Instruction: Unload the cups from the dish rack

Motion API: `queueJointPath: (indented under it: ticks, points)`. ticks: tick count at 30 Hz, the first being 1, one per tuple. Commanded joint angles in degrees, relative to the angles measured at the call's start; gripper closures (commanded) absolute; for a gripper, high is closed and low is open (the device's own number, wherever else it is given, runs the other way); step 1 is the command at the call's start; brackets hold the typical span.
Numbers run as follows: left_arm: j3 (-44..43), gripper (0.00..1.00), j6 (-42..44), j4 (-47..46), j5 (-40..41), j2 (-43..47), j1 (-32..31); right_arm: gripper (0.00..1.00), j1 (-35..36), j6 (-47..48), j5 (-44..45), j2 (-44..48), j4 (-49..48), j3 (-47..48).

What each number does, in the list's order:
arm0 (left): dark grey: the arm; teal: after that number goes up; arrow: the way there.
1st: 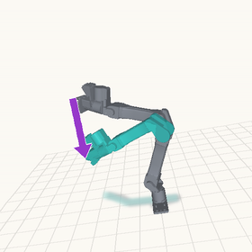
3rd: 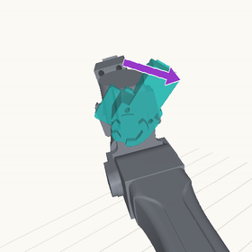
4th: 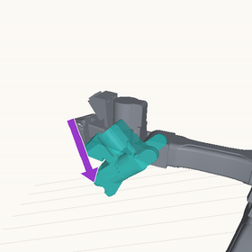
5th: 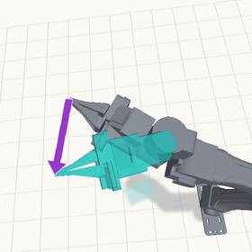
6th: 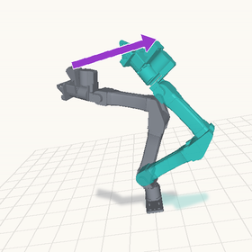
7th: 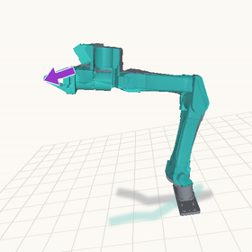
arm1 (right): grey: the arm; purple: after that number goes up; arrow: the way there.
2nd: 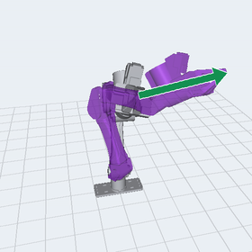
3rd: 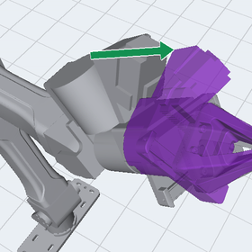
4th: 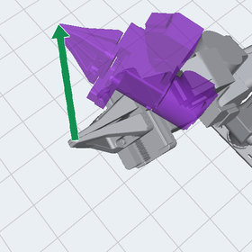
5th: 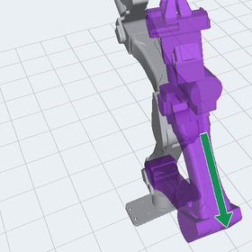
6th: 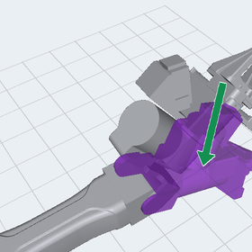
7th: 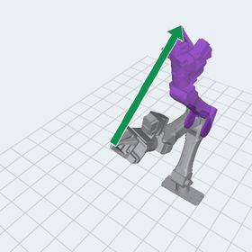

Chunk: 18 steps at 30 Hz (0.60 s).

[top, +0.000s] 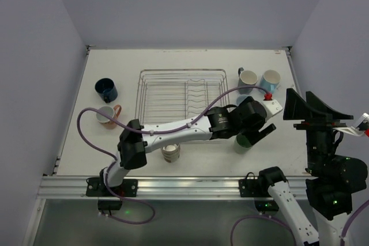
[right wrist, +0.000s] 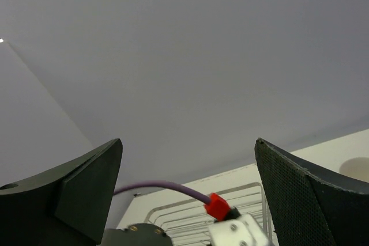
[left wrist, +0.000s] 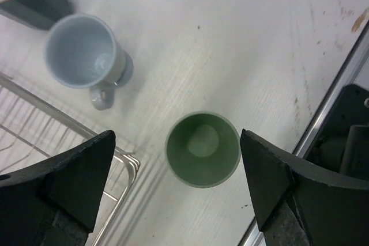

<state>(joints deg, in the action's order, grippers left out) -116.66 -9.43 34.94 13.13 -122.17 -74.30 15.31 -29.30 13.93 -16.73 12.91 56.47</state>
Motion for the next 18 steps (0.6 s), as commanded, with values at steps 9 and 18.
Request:
queueJointPath:
  ticks: [9, 18]
  points:
    - [16.98, 0.07, 0.64, -17.71, 13.94, 26.79, 0.39, 0.01, -0.19, -0.58, -2.77, 0.30, -0.43, 3.47]
    - [30.79, 0.00, 5.12, -16.76, 29.58, 52.45, 0.39, 0.01, -0.28, -0.76, -4.35, -0.14, 0.28, 4.09]
